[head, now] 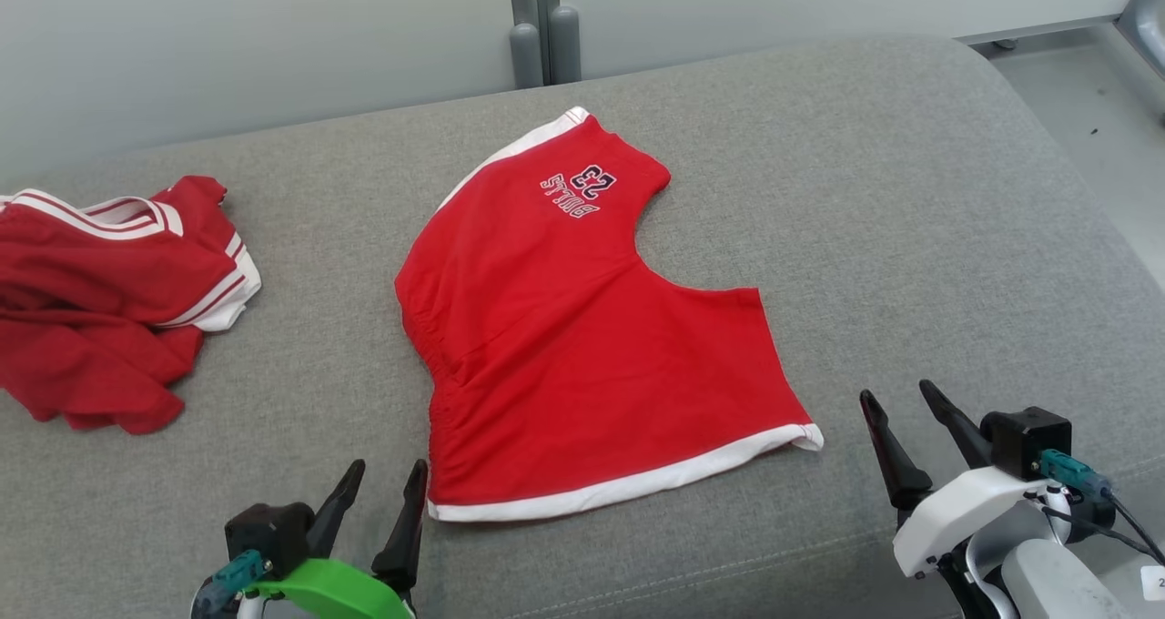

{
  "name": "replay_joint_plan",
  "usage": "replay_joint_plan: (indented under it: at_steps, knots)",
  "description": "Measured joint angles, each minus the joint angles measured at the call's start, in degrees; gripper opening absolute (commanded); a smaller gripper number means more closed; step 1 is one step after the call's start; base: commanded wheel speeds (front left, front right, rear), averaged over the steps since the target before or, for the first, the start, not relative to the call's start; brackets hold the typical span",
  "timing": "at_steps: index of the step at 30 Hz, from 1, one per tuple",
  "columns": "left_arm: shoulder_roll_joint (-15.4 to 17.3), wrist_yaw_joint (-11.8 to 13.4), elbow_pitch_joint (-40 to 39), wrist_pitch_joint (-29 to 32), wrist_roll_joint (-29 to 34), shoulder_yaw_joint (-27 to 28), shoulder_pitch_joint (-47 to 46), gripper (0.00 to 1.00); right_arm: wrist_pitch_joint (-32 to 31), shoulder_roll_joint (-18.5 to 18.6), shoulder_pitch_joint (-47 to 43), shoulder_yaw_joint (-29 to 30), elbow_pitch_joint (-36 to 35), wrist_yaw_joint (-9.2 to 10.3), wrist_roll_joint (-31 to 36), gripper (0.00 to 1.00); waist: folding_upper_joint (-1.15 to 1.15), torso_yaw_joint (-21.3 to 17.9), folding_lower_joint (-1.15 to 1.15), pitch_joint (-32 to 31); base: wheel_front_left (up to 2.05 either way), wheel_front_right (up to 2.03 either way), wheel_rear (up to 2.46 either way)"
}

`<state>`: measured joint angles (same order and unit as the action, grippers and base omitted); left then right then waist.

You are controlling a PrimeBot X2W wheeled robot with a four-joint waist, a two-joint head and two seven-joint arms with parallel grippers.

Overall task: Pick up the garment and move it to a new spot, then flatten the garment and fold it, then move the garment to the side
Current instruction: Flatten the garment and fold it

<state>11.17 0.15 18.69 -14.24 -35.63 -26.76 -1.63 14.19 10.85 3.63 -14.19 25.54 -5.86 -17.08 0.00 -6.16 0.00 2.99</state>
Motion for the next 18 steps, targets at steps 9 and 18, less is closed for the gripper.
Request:
replay_joint_plan:
  at_steps: [9,18]
  knots:
    - [-3.7,3.2,-5.1,0.0,1.0,4.8,0.1,1.0,0.1,-0.9,0.0,0.0,-3.2,0.48,0.5,1.0,0.0,0.1,0.0,-3.0,0.0,0.0,0.0]
    - [-4.5,4.9,-7.6,0.0,4.5,8.8,2.5,1.0,0.2,-3.3,0.7,1.5,-6.3,1.24,0.5,1.0,0.0,0.0,0.0,-3.7,0.0,0.0,0.0]
